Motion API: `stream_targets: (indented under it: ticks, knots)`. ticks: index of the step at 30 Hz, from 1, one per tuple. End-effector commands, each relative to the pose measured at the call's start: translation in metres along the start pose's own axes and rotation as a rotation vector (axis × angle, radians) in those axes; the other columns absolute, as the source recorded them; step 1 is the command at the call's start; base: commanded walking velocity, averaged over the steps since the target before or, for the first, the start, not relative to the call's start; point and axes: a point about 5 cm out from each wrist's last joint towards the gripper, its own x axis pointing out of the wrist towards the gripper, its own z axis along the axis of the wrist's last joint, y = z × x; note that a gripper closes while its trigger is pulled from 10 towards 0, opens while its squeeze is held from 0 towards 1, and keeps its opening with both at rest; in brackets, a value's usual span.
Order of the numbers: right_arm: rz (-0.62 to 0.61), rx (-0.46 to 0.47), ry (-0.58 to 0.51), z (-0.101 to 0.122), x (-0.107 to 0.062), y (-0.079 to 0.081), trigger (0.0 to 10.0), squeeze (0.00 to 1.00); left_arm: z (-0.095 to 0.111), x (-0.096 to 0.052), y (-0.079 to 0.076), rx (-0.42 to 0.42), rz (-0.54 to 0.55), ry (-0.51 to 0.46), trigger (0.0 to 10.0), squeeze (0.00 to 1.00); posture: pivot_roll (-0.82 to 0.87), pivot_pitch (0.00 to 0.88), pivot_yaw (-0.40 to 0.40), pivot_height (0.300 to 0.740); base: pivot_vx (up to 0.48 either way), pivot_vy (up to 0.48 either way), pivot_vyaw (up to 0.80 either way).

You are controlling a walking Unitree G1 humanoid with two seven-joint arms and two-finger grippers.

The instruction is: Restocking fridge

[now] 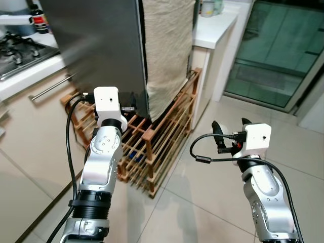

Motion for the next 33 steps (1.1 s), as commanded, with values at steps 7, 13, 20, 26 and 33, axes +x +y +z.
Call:
stream_targets:
  ticks: [7,13,20,26,33]
  knots:
    - [0.035,0.002,-0.022,0.002,0.001,0.001,10.0,0.00,0.006,-0.001,0.015,0.022,0.142,-0.014,10.0,0.00,-0.08,0.000,0.039,0.740,0.463,0.000,0.30]
    - [0.053,-0.005,-0.013,0.001,0.001,0.004,10.0,0.00,0.006,0.000,0.017,0.076,0.174,-0.016,10.0,0.00,-0.08,0.000,0.038,0.740,0.000,0.000,0.64]
    - [0.047,0.001,0.018,-0.004,0.000,0.003,10.0,0.00,0.006,0.011,-0.002,0.028,0.007,0.054,10.0,0.00,-0.08,0.000,0.031,0.740,0.000,0.000,0.28]
    - [0.051,0.002,0.018,-0.005,-0.001,0.004,10.0,0.00,0.012,0.014,-0.042,-0.075,-0.306,0.128,10.0,0.00,-0.09,0.000,0.036,0.740,0.000,0.000,0.00]
    - [0.047,0.007,0.018,-0.005,0.000,0.003,10.0,0.00,0.022,0.028,-0.067,-0.100,-0.463,0.086,10.0,0.00,-0.09,0.000,0.035,0.740,0.000,0.000,0.00]
